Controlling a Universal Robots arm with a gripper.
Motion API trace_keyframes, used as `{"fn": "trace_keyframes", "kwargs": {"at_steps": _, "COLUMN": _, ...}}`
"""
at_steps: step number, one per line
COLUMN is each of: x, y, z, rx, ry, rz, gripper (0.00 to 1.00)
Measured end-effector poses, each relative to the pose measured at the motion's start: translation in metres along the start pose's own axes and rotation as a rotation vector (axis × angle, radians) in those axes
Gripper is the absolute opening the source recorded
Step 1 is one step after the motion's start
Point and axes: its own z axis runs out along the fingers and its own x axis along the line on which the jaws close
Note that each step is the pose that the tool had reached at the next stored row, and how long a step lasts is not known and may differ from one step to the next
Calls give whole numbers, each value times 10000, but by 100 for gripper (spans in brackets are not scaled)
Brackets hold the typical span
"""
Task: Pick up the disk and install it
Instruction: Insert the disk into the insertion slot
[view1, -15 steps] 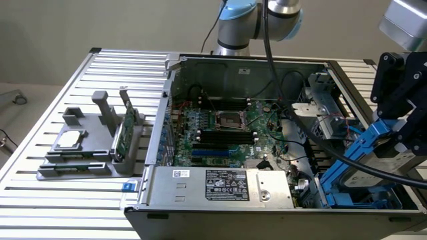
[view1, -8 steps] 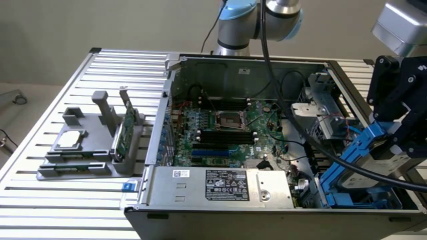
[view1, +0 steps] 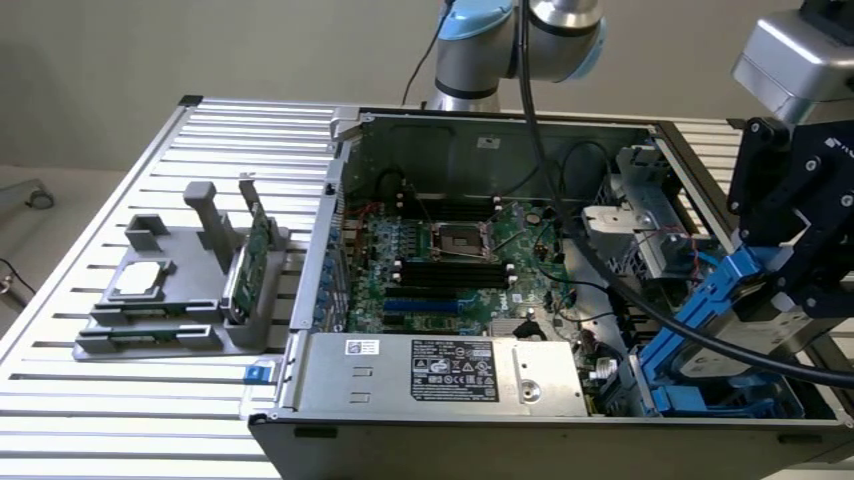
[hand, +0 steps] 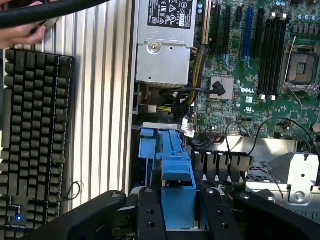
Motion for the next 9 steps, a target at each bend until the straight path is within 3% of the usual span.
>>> {"fn": "trace_keyframes", "kwargs": {"at_steps": 9, "x": -49, "y": -2, "z": 53, "rx": 6, "ry": -102, "rz": 2, "gripper": 33}}
